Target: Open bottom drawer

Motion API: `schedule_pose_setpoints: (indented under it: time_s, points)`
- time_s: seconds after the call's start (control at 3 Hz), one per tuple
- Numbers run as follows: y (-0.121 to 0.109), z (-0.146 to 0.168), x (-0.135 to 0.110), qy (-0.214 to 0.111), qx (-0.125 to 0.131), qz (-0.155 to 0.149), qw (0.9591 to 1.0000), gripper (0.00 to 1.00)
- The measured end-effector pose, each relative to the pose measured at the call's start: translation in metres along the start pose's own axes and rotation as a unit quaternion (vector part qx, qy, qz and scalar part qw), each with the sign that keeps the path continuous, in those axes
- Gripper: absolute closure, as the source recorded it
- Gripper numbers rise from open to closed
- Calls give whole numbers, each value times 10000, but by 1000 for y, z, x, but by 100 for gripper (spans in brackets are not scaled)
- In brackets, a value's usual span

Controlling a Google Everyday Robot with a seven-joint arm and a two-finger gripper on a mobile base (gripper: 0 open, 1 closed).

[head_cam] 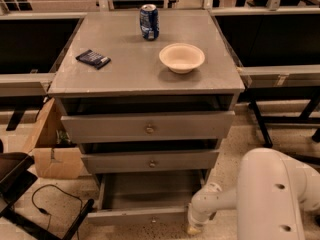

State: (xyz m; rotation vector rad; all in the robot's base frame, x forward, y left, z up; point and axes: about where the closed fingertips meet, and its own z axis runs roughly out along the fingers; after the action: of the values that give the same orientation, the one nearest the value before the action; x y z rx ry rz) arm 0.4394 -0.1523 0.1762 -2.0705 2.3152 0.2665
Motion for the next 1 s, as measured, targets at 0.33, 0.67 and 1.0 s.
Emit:
schedule_pose_setpoints:
  time_s: [0.33,0.67,1.0]
  points:
    - [-2,-4,-1,0,-1,0,10000,85]
    - [-4,-6,-2,0,-1,0,10000,100]
    - [-6,-9,-3,0,-1,0,10000,100]
